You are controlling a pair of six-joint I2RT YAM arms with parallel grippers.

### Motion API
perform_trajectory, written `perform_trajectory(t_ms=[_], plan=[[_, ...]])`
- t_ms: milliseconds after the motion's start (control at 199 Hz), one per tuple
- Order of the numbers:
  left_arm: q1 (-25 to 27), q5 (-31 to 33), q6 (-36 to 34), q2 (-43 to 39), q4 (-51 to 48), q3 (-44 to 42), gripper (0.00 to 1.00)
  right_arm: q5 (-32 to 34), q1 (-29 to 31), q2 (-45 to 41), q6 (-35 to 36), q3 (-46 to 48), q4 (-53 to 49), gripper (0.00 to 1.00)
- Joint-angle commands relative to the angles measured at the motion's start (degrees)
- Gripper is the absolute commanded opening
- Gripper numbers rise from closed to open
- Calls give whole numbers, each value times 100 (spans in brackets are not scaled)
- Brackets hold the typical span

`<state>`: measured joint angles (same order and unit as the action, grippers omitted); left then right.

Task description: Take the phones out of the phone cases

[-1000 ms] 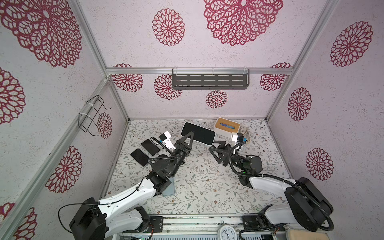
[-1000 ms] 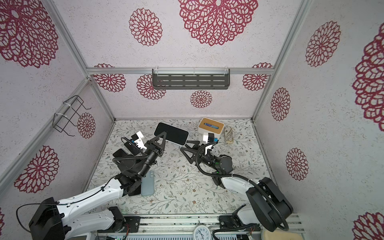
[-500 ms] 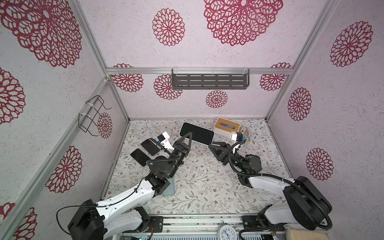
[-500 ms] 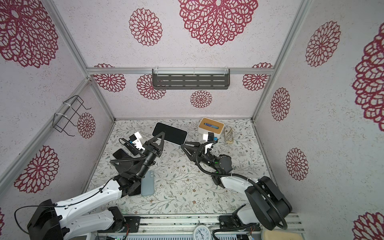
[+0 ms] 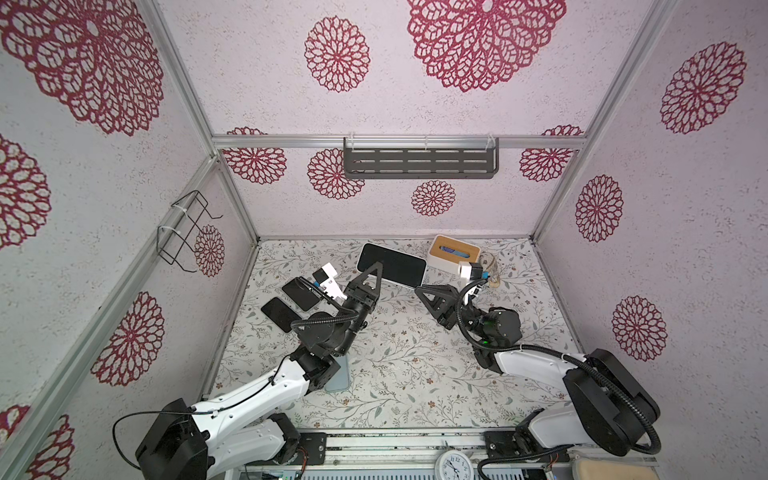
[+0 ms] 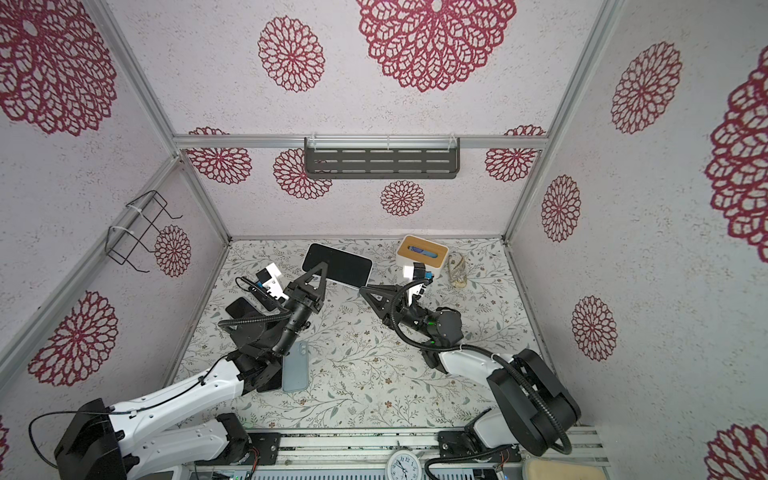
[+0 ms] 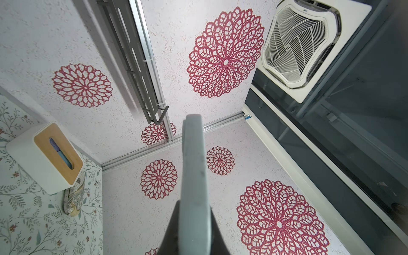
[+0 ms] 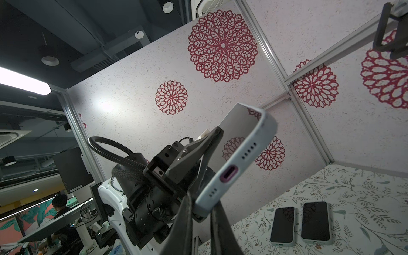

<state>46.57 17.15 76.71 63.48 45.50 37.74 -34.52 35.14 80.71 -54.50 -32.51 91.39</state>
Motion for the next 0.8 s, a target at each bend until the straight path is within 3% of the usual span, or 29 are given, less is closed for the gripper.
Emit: perform_trajectory(t_ms=[0,161,417,542,668,799], plan=[[72,-302,107,-174,-225,339,0,10,-51,26,575,-33,524,0],[46,-491,248,-289,-1217,725,0,-45,-76,-124,1599,216,372,0],[55,-970,343,-199,-1613,1004,0,170,-225,-625,2903,-148,-1219,0],[48,-1134,295,-139,-1581,1051,0,346,-406,-791,2907,-413,-1637,0],[-117,-1112,338,-221,-1333,865,0,117,-542,-888,2490,-70,-843,0],[-310,-1264,311,-350,-1249,810,0,60,-547,-1106,2231,726,-310,44]])
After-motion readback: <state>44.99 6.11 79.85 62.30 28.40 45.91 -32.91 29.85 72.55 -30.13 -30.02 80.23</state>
